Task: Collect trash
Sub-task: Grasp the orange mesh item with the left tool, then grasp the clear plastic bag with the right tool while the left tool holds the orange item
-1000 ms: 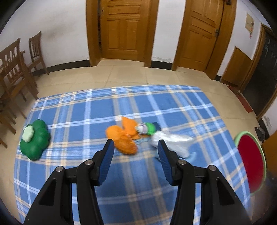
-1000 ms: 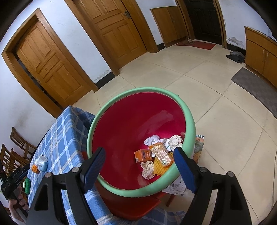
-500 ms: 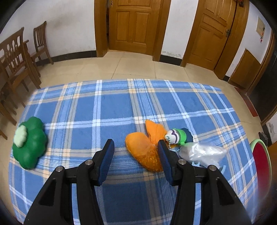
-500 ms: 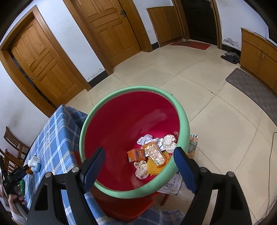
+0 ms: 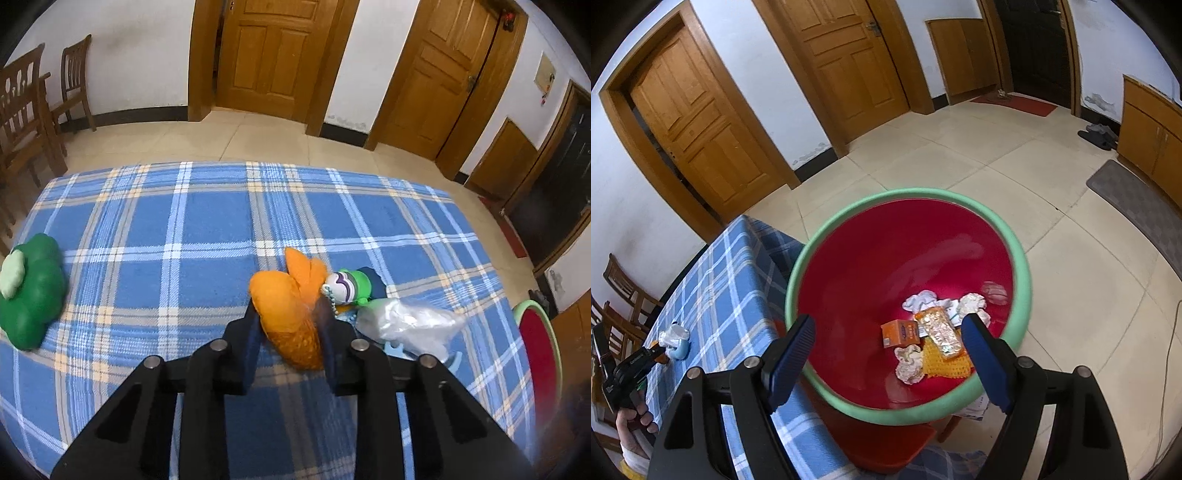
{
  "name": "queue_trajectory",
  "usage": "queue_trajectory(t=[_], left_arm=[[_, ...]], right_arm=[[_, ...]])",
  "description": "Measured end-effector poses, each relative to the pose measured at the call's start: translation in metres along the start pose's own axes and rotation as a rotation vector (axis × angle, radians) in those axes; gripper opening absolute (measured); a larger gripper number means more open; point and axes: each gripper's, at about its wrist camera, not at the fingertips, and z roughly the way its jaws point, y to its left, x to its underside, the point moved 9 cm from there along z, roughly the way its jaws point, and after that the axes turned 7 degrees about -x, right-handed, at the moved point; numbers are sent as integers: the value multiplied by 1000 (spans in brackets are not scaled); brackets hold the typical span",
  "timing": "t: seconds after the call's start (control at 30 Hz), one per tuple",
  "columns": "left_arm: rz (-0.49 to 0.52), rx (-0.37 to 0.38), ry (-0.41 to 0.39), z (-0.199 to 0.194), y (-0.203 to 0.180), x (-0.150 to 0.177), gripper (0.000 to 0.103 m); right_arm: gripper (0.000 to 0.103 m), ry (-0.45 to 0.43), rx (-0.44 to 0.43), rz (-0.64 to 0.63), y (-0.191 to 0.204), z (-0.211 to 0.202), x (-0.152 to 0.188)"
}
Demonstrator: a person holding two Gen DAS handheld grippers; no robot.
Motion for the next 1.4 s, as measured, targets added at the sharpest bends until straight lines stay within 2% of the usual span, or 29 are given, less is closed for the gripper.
queue_trajectory(t=[0.37,0.6,1.1,1.27,1.4], left_arm=[[-91,-19,-101,-49,37,10,28],[-137,-63,-152,-67,63,16,28],[-228,-126,-225,-73,100,18,28],[-248,-128,-221,-70,107,20,28],[-274,-130,-219,-68,114,21,28]], right_arm=[[83,19,-84,-124,72,13,0],[83,46,-153,-215,132,25,10],[83,141,-268,-356,257,74,59],[83,171,-284,-370,284,94,73],[87,172,-277,-370,300,108,79]])
